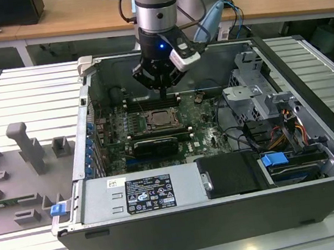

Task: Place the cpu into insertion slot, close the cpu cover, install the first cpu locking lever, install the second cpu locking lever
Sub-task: 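Install the first cpu locking lever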

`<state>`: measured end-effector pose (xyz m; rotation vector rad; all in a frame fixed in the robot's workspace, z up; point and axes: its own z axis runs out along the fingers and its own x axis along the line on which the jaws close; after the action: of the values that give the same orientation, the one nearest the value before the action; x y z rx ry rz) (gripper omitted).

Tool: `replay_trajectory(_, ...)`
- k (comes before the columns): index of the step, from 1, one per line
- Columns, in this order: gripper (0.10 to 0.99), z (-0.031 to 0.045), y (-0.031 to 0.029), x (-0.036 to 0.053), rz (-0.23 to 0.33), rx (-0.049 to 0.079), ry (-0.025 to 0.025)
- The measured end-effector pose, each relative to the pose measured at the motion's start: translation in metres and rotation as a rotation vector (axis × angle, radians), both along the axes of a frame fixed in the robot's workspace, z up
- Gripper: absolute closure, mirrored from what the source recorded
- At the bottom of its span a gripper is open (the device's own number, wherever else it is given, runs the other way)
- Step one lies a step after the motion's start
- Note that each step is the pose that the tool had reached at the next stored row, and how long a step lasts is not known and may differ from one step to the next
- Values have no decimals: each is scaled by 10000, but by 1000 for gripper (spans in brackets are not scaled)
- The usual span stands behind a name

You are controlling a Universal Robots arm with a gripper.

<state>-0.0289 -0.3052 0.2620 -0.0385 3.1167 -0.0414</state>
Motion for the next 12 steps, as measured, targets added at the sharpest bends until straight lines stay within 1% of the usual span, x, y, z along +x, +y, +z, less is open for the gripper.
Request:
replay_trajectory(4, 980, -16, 1, -6, 153, 61, 5)
replay_trajectory(8, 980, -20, -2, -23, 234, 65, 5)
replay_trajectory(10, 980, -24, -11, -33, 278, 168, 6)
replay_trajectory(11, 980, -26, -13, -36, 288, 252, 4)
replay_trajectory(12, 980, -28, -15, -40, 291, 378, 3)
